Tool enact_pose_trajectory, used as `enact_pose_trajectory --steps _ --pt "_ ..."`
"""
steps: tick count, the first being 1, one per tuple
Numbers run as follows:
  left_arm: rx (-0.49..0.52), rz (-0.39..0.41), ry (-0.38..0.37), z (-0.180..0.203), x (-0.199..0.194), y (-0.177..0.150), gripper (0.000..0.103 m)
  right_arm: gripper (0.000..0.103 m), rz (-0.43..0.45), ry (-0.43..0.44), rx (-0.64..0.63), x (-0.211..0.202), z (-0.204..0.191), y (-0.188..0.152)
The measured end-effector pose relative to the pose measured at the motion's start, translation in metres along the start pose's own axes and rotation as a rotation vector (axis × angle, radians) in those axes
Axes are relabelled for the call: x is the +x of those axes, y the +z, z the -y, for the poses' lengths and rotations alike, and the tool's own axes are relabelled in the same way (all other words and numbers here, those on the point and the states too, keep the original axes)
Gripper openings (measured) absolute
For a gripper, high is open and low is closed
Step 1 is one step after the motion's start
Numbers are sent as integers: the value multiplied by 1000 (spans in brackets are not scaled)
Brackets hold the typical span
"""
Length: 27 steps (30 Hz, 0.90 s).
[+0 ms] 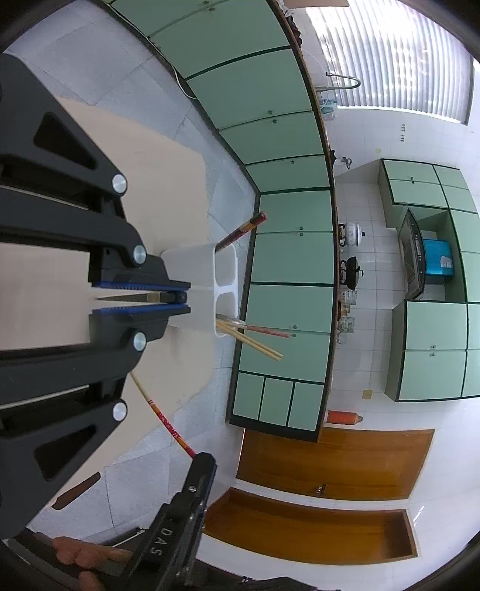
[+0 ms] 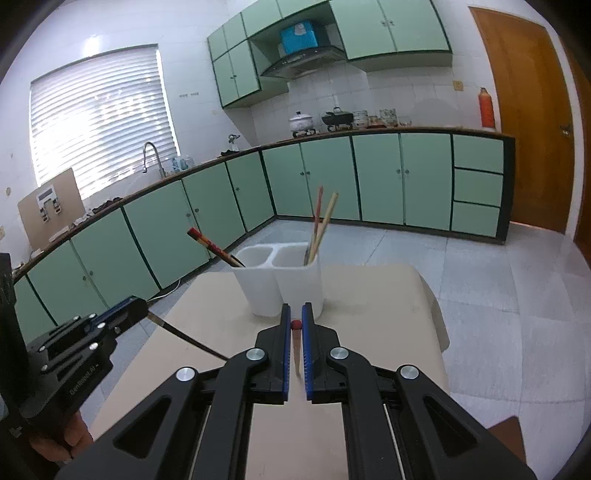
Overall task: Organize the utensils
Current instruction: 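Lift both chopsticks and carry them above the white holder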
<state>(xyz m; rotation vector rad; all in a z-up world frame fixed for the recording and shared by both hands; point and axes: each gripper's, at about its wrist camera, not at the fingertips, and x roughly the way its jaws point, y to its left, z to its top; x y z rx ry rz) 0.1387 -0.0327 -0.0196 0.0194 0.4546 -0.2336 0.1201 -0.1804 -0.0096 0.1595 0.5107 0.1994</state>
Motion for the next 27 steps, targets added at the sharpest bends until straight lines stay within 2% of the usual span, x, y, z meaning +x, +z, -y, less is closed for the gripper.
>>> enact_pose_trajectory --steps 20,27 --pt "-23 6 -37 -17 6 21 6 6 8 55 -40 17 0 35" --pt "-28 34 -51 -17 11 41 6 6 31 84 -62 14 -3 56"
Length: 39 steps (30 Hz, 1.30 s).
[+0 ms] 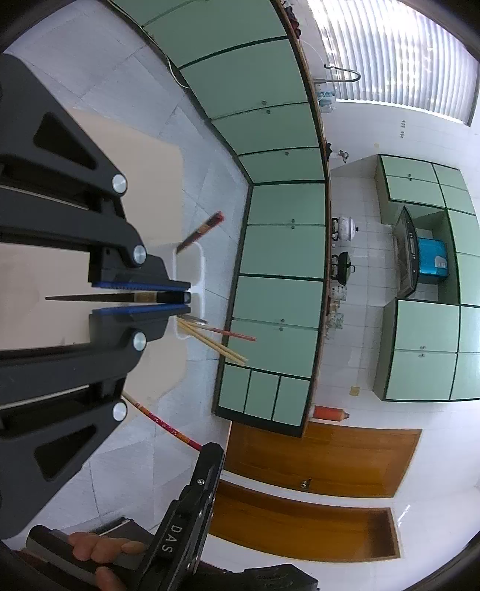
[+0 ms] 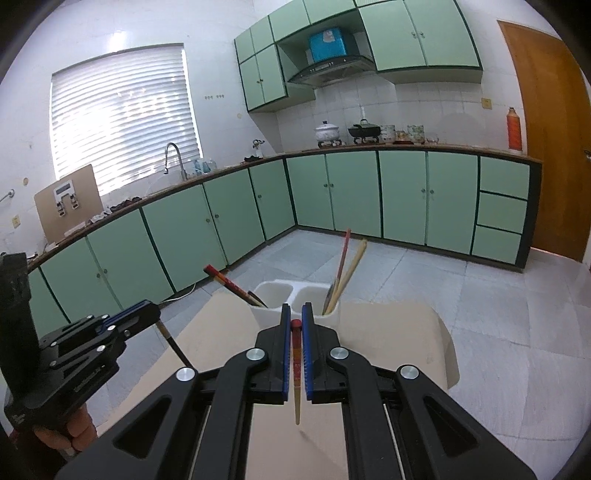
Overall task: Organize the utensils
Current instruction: 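Lift both chopsticks and carry them above the white holder, then lower chopsticks into the holder and open both grippers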
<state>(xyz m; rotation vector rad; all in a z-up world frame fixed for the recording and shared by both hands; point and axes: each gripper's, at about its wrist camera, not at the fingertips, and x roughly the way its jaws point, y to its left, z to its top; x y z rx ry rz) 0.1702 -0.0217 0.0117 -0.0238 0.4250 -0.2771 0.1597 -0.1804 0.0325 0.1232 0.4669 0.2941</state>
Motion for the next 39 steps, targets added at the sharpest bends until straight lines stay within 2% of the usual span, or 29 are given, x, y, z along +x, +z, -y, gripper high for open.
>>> enact_pose_trajectory --steps 6,14,19,24,30,39 --pt "-8 67 -3 0 1 31 6 6 42 14 -12 0 2 32" --pt "-26 190 18 -1 11 87 6 6 145 18 -19 -2 2 85" --pt "-35 235 45 -3 31 116 6 6 175 10 -23 14 2 113" --pt "-48 259 64 -7 58 131 6 6 178 -13 -26 42 3 127" --pt "-39 236 93 -12 98 128 6 6 164 -35 -39 83 5 122" --pt "-20 115 128 -30 150 93 6 6 82 -32 -22 130 10 80"
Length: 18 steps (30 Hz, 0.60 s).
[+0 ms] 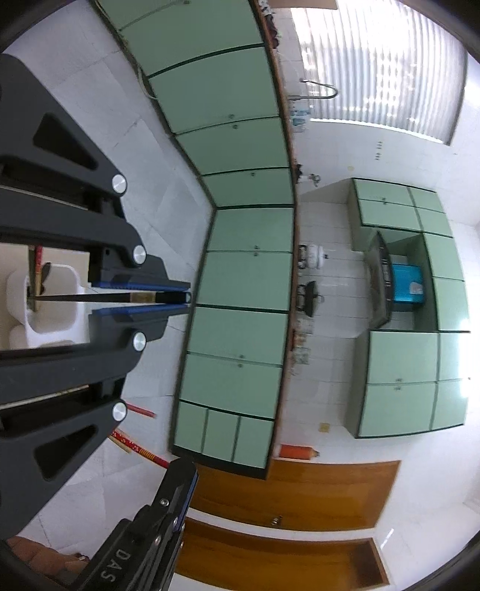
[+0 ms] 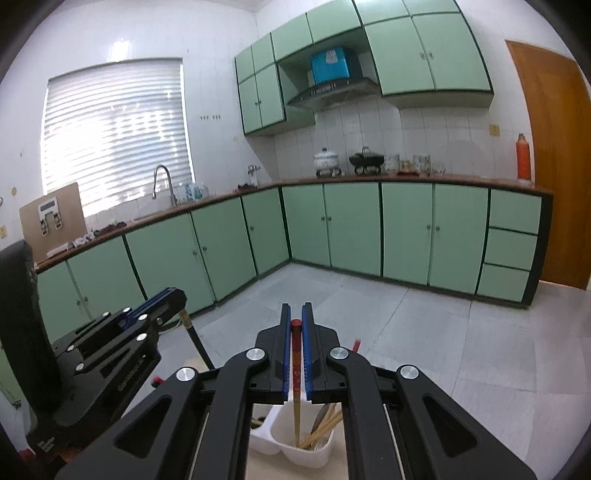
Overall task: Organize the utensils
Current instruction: 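Lower chopsticks into the holder and open both grippers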
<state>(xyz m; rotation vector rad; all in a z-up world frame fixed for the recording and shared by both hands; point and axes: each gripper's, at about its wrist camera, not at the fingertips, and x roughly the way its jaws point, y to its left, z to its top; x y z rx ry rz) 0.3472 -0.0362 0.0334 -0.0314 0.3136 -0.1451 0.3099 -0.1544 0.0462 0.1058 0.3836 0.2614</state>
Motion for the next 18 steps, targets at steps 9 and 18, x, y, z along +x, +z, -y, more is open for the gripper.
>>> enact_pose_trajectory --steps 9,18 --pt "14 -120 18 -13 24 -38 7 6 -98 7 25 23 5 -38" --pt "12 -142 28 -19 10 -47 28 29 -95 -7 52 10 8 -51"
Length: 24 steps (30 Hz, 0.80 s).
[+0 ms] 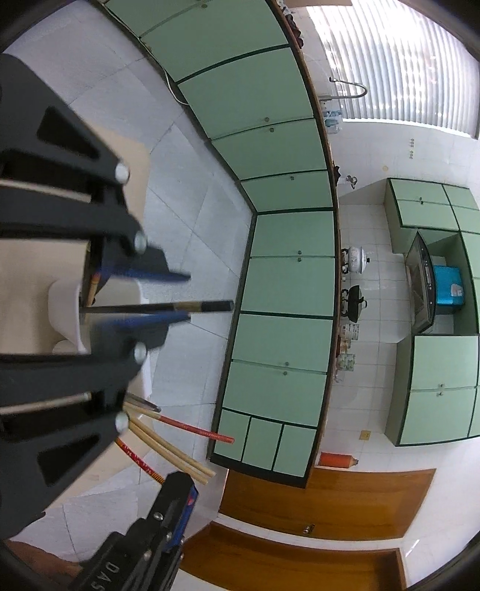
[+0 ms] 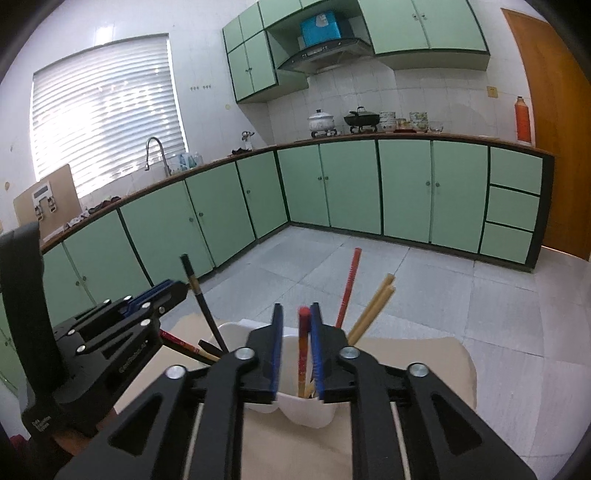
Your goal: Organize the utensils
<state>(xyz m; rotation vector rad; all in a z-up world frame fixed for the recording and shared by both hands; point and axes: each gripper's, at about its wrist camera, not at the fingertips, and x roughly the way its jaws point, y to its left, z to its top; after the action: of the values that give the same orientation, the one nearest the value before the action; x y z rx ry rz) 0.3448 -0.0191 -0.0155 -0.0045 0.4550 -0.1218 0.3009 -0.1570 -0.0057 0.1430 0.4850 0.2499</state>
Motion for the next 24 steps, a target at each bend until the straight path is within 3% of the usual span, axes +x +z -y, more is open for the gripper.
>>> enact_pose_trajectory --steps 1,7,17,24 --pt "-5 14 8 -3 -8 1 38 40 18 -6 4 -6 1 1" --pt "-3 68 24 -7 -43 6 59 68 107 -53 -7 -47 -1 2" --pt "-30 94 39 -6 -97 -13 80 82 136 -65 4 -98 1 -28" --pt "23 69 25 6 -124 -38 90 93 123 -58 6 -120 -6 -48"
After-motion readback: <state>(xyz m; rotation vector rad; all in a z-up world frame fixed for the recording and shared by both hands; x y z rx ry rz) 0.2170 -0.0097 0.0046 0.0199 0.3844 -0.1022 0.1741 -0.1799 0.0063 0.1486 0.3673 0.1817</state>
